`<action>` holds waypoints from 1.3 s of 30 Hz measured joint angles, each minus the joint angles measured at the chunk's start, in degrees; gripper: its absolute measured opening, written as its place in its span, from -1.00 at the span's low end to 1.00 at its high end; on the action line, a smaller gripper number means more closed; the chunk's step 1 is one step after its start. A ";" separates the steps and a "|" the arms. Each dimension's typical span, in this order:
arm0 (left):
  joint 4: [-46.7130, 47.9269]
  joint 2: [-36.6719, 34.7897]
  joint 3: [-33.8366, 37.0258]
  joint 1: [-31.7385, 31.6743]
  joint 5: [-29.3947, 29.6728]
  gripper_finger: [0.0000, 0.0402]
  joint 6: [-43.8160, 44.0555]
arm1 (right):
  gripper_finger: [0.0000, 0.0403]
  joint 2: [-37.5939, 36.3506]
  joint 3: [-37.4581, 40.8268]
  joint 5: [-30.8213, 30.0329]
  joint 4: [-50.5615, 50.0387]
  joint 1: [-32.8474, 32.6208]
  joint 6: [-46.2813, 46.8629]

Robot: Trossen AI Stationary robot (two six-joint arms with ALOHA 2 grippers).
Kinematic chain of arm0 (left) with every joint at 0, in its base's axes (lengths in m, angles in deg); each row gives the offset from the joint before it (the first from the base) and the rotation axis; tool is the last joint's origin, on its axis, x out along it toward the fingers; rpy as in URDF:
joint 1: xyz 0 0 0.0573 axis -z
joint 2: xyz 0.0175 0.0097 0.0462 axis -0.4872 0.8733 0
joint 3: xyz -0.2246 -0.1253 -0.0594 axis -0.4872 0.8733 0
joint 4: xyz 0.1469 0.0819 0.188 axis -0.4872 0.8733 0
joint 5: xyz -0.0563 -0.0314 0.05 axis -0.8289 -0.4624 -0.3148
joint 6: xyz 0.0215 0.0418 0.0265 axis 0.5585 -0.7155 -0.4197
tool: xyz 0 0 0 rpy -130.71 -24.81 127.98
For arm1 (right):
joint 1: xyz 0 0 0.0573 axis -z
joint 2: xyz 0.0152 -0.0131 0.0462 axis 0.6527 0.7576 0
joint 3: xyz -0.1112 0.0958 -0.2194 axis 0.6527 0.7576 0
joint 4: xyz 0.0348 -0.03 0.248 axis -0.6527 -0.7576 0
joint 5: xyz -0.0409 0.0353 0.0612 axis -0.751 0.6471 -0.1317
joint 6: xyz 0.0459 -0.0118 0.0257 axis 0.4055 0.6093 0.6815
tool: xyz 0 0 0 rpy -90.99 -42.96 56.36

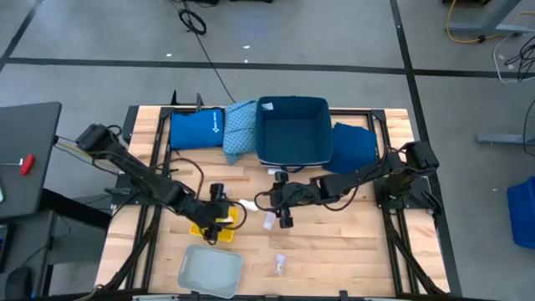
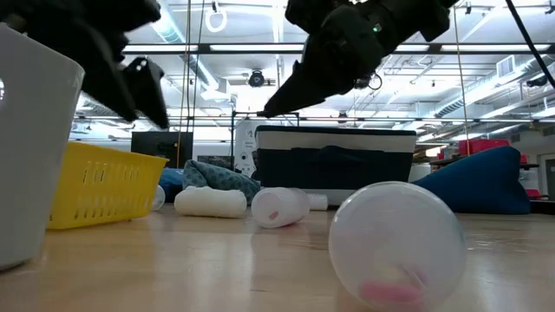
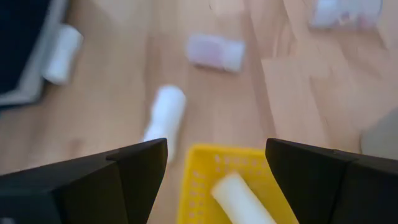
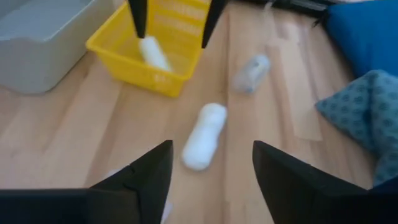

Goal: Pick & place medical supplies in basket/bin
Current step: Put the bottom white rolled gauze into the yellow bin

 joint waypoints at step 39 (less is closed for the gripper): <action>-78.38 -5.22 29.46 -5.04 5.28 0.39 -27.30 | 0.37 15.59 -0.25 9.63 19.99 4.43 9.06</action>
